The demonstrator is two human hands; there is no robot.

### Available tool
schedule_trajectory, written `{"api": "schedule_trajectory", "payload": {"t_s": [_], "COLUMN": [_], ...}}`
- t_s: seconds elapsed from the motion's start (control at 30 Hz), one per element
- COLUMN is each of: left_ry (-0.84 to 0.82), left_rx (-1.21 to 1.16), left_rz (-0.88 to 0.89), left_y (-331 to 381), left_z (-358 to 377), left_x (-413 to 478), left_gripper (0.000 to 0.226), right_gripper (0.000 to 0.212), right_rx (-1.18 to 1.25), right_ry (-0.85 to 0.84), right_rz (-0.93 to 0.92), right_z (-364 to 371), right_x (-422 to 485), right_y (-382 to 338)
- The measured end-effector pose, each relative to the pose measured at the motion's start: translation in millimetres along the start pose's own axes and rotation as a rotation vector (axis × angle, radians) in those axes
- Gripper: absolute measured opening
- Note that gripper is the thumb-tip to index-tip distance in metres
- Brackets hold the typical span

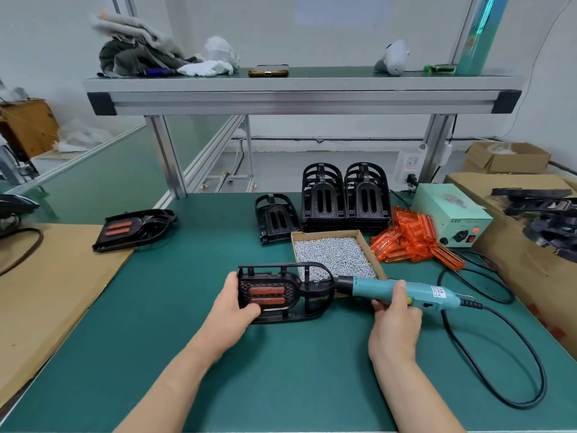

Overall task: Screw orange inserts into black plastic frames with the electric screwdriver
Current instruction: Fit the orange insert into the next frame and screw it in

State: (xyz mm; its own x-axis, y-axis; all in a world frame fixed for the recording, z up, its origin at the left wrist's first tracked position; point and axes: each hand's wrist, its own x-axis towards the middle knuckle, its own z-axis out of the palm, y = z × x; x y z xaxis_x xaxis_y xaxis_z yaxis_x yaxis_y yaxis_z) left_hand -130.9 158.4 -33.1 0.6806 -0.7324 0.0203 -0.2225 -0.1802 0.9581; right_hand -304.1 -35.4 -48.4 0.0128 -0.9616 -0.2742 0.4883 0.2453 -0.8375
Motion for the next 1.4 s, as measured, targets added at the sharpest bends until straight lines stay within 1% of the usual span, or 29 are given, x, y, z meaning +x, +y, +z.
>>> {"api": "schedule_trajectory", "payload": {"t_s": [0.1, 0.23, 0.3, 0.37, 0.47, 0.57, 0.67, 0.87, 0.9, 0.97, 1.03, 1.17, 1.3, 1.4], "left_ry": [-0.013, 0.080, 0.147, 0.171, 0.153, 0.230, 0.293, 0.291, 0.293, 0.313, 0.377, 0.507, 0.602, 0.676], "left_rx": [0.038, -0.004, -0.134, -0.308, -0.439, -0.582, -0.664, -0.805, -0.829, -0.859, -0.890, -0.908, -0.870, -0.855], "left_rz": [0.063, 0.111, 0.092, 0.054, 0.020, -0.039, -0.072, -0.096, -0.098, -0.093, -0.091, -0.109, -0.104, -0.109], "left_y": [-12, -16, -10, -6, -7, -11, -15, -21, -22, -24, -26, -30, -36, -41], "left_z": [4, 10, 11, 10, 7, 3, -7, -35, -40, -50, -59, -81, -104, -121], "left_x": [-3, 1, 2, 3, 4, 8, 13, 18, 19, 21, 23, 29, 38, 49], "left_gripper": [0.046, 0.036, 0.036, 0.034, 0.029, 0.025, 0.025, 0.032, 0.033, 0.031, 0.027, 0.008, 0.011, 0.010], "right_gripper": [0.017, 0.016, 0.016, 0.017, 0.018, 0.020, 0.027, 0.035, 0.034, 0.030, 0.031, 0.028, 0.035, 0.032], "right_rx": [0.008, 0.010, 0.019, 0.029, 0.037, 0.052, 0.054, 0.073, 0.069, 0.053, 0.023, -0.005, -0.013, -0.017], "right_ry": [0.008, -0.001, -0.009, -0.010, -0.013, -0.021, -0.020, -0.054, -0.068, -0.107, -0.145, -0.197, -0.240, -0.257], "right_rz": [-0.001, -0.003, 0.005, 0.012, 0.009, 0.013, 0.025, 0.095, 0.101, 0.111, 0.125, 0.129, 0.140, 0.119], "right_z": [1, 0, 0, 0, 0, 1, 2, 9, 12, 16, 19, 25, 30, 34], "right_x": [0, -1, -1, -1, -1, -1, -3, -26, -32, -45, -57, -75, -81, -81], "right_y": [-1, -1, -2, -2, -2, -2, -4, 0, 2, 9, 17, 30, 37, 43]}}
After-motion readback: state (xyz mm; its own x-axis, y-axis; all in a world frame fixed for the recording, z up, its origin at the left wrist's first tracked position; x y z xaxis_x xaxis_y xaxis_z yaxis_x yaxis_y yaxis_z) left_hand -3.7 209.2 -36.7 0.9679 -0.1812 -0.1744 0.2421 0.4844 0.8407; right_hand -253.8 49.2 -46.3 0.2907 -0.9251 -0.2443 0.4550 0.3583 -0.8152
